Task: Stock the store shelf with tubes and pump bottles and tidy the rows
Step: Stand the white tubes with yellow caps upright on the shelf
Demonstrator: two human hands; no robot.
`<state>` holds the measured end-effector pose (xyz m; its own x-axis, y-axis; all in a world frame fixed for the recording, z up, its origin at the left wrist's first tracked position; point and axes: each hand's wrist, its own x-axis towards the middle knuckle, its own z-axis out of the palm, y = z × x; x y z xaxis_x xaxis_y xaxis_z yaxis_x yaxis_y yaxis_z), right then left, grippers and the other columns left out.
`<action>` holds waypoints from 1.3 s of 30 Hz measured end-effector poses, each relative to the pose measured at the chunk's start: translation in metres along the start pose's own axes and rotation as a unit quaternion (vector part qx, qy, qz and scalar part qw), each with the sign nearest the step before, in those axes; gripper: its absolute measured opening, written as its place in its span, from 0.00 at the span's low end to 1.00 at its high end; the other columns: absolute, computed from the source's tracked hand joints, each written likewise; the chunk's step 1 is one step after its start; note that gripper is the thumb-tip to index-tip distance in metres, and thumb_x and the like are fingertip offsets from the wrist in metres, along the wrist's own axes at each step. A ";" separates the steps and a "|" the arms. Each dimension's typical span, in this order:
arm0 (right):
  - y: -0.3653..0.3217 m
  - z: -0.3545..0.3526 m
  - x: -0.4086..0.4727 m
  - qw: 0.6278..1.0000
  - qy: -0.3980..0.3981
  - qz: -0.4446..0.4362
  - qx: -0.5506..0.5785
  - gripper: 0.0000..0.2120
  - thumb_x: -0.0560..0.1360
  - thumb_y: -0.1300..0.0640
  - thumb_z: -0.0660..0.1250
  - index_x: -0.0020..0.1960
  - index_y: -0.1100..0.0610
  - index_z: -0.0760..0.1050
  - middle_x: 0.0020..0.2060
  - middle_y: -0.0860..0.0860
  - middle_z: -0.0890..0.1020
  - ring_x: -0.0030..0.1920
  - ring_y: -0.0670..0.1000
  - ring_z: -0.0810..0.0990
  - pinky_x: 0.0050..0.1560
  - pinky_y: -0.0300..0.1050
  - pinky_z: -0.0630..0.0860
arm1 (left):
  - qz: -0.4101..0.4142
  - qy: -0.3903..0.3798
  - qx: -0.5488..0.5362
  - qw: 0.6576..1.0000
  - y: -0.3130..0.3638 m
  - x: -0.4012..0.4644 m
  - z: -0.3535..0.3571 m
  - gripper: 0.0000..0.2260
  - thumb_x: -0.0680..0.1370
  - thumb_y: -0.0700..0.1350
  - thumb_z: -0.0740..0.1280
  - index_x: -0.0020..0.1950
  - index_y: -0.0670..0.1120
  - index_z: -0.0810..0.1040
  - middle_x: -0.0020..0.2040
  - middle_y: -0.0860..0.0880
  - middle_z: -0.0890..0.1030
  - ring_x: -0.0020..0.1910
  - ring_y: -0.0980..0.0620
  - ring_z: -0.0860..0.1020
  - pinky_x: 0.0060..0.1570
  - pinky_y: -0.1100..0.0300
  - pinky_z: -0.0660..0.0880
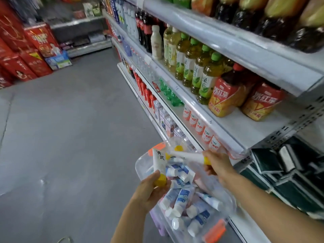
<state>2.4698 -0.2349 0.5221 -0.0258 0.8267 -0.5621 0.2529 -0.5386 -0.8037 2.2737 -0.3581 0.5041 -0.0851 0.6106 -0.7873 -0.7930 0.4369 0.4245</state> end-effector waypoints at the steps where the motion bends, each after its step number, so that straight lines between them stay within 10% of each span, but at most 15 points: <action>1: -0.001 -0.006 -0.005 1.000 0.003 0.013 0.020 0.08 0.77 0.58 0.65 0.43 0.62 0.77 0.28 0.59 0.76 0.24 0.52 0.71 0.23 0.40 0.67 | 0.000 -0.025 0.017 1.000 0.000 -0.005 0.006 0.12 0.80 0.40 0.64 0.58 0.33 0.75 0.46 0.32 0.82 0.39 0.43 0.81 0.40 0.52 0.83; 9: -0.011 -0.063 -0.064 0.950 -0.117 0.085 0.277 0.12 0.79 0.50 0.60 0.46 0.59 0.73 0.27 0.58 0.74 0.16 0.46 0.62 0.17 0.30 0.53 | 0.037 -0.199 0.219 0.955 -0.017 -0.049 0.066 0.08 0.77 0.30 0.62 0.55 0.30 0.76 0.48 0.35 0.82 0.53 0.36 0.81 0.51 0.49 0.80; 14: -0.007 -0.098 -0.103 0.931 -0.171 0.033 0.319 0.18 0.74 0.43 0.62 0.55 0.57 0.69 0.29 0.57 0.74 0.18 0.45 0.63 0.16 0.32 0.54 | 0.110 -0.188 0.198 0.956 -0.036 -0.066 0.109 0.11 0.70 0.34 0.73 0.50 0.34 0.78 0.43 0.38 0.82 0.40 0.42 0.81 0.45 0.51 0.81; 22: -0.006 -0.145 -0.141 0.942 -0.187 0.001 0.279 0.31 0.68 0.44 0.73 0.63 0.62 0.74 0.37 0.61 0.79 0.26 0.49 0.76 0.22 0.35 0.70 | 0.116 -0.241 0.082 0.960 -0.062 -0.094 0.164 0.19 0.69 0.39 0.73 0.60 0.43 0.79 0.53 0.42 0.84 0.49 0.44 0.83 0.45 0.50 0.81; 32: -0.021 -0.187 -0.164 0.991 -0.099 -0.084 -0.033 0.21 0.68 0.48 0.75 0.58 0.56 0.79 0.47 0.55 0.83 0.44 0.51 0.81 0.40 0.43 0.77 | 0.125 -0.258 0.135 0.949 -0.087 -0.109 0.208 0.15 0.74 0.34 0.71 0.58 0.45 0.79 0.51 0.47 0.85 0.50 0.47 0.84 0.45 0.50 0.82; 39: -0.017 -0.215 -0.173 0.988 0.003 -0.142 -0.056 0.12 0.72 0.55 0.74 0.53 0.57 0.82 0.35 0.49 0.81 0.29 0.44 0.74 0.29 0.36 0.67 | 0.119 -0.277 0.212 0.930 -0.104 -0.120 0.244 0.12 0.75 0.38 0.72 0.57 0.43 0.77 0.49 0.44 0.85 0.47 0.47 0.84 0.47 0.50 0.81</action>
<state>2.6782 -0.3336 0.6750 -0.1056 0.9427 -0.3165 0.3426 -0.2642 -0.9015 2.5135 -0.3154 0.6643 0.1887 0.9187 -0.3469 -0.4728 0.3946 0.7878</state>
